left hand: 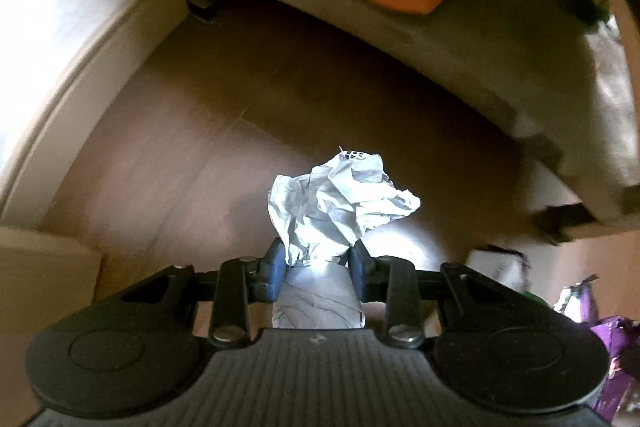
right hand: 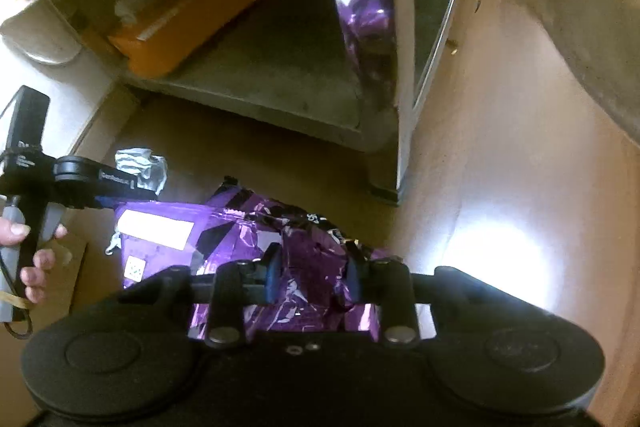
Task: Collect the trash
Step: 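Lift the white paper and purple bag and carry them over the wastebasket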
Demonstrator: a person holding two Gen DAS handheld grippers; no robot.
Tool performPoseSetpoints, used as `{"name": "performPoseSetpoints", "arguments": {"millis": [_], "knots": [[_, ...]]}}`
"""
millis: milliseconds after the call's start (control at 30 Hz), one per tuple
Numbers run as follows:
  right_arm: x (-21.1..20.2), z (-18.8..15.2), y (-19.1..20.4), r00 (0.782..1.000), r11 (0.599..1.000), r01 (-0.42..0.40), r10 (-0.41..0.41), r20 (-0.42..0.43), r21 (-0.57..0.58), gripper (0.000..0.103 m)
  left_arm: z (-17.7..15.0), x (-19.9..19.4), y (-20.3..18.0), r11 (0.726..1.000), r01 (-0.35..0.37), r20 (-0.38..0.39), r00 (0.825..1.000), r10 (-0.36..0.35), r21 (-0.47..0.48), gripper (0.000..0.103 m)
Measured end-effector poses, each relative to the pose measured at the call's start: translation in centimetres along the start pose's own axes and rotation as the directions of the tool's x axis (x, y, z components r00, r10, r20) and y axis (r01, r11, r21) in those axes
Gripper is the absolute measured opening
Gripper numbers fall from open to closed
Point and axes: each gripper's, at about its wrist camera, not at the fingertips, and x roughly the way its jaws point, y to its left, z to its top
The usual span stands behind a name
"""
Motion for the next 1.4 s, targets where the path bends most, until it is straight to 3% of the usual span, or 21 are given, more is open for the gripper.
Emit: {"name": "performPoseSetpoints", "arguments": {"millis": [167, 433, 767, 933, 1133, 1400], "knots": [[-5.6, 0.5, 1.3, 1.000, 0.999, 0.011, -0.011, -0.001, 0.033, 0.030, -0.7, -8.0, 0.1, 0.999, 0.031, -0.016, 0.999, -0.032, -0.024, 0.032], [-18.3, 3.3, 5.3, 1.000, 0.999, 0.003, -0.004, 0.020, 0.044, 0.030, 0.0, -23.5, -0.4, 0.999, 0.047, -0.011, 0.999, -0.047, -0.012, 0.032], [-35.3, 11.3, 8.0, 0.980, 0.998, 0.055, -0.056, 0.193, 0.012, 0.030, 4.8, -42.7, -3.5, 0.993, 0.110, 0.099, 0.989, -0.114, 0.038, 0.032], [-42.9, 15.9, 8.6, 0.948, 0.996, 0.091, -0.083, 0.306, -0.014, 0.029, 8.1, -50.9, -6.3, 0.983, 0.152, 0.194, 0.966, -0.170, 0.101, 0.032], [-50.8, 21.8, 8.7, 0.887, 0.987, 0.152, -0.116, 0.448, -0.045, 0.029, 12.4, -58.7, -9.5, 0.969, 0.193, 0.291, 0.928, -0.231, 0.156, 0.032], [-53.4, 30.6, 8.5, 0.792, 0.930, 0.351, -0.232, 0.564, -0.111, 0.029, 19.1, -62.8, -14.8, 0.947, 0.203, 0.335, 0.900, -0.280, 0.248, 0.032]]}}
